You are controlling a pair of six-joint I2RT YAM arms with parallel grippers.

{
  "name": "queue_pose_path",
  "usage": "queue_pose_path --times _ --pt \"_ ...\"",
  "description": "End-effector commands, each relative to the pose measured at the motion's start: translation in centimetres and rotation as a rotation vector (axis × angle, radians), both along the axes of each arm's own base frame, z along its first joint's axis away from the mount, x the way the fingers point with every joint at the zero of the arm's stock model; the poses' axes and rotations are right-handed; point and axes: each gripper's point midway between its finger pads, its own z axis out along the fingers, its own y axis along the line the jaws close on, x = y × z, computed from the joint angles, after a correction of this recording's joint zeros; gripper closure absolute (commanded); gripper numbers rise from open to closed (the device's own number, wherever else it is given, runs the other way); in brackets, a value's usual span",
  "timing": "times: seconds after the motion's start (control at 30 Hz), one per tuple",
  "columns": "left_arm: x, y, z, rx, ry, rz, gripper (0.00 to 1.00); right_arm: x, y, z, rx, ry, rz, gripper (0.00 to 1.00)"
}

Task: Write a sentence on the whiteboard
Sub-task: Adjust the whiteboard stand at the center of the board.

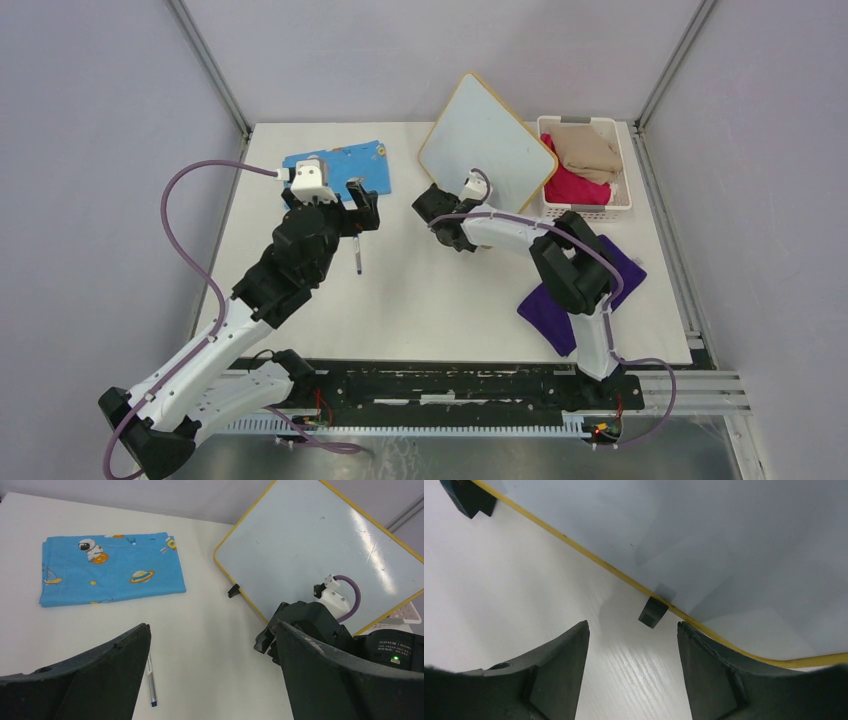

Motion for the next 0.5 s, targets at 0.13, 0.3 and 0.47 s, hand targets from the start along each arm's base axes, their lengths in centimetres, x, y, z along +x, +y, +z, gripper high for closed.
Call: queue_pose_path --times 0.13,0.3,0.47 --pt "0.0 0.2 1.4 -0.043 -0.026 0.021 0.00 1.5 -2.6 0.5 -0.059 -0.041 -0.103 0.31" --pt "0.2 0.1 1.1 -0.038 -0.018 0.021 0.00 1.9 -3.3 0.2 -0.068 -0.038 -0.119 0.37" --pt "0.2 0.0 0.9 -0.035 -0.013 0.020 0.00 1.4 -5.2 -0.3 -0.106 -0.025 -0.136 0.39"
